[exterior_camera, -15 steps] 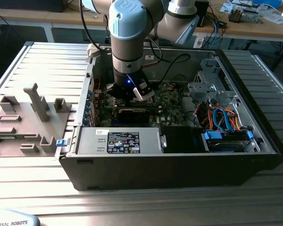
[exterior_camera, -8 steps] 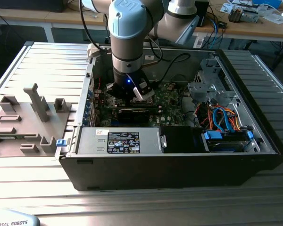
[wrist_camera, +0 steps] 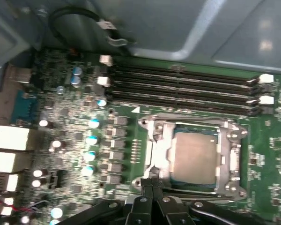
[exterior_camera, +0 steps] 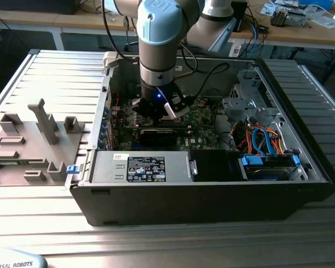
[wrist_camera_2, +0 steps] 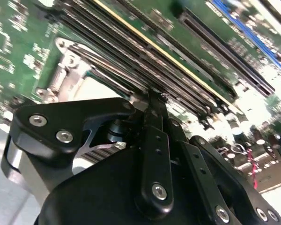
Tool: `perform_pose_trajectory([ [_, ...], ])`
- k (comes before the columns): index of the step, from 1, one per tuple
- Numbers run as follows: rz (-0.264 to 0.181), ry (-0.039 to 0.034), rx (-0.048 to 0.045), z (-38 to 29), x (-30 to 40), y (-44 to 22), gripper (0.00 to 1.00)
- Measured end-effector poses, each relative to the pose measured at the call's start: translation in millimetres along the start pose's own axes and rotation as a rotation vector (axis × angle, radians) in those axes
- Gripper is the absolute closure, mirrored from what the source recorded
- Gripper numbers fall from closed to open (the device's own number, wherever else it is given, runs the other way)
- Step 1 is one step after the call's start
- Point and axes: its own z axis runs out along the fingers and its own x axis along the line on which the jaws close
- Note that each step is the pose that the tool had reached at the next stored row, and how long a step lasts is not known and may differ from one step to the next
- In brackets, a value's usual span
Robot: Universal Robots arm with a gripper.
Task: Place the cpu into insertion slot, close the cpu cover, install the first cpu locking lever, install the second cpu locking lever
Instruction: 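Install the second cpu locking lever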
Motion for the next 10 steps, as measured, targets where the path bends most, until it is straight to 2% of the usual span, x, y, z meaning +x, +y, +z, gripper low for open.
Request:
perform_pose_trajectory([
  [4,0.000,0.0063,0.0099,0.8,-17.0,1.4,0.89],
  [7,0.001,0.0119,0.0219,1.4,-28.6,3.5,0.89],
  [8,0.001,0.0134,0.0303,1.9,-32.9,6.9,0.89],
  [10,0.001,0.0151,0.0396,2.9,-34.6,15.3,0.89],
])
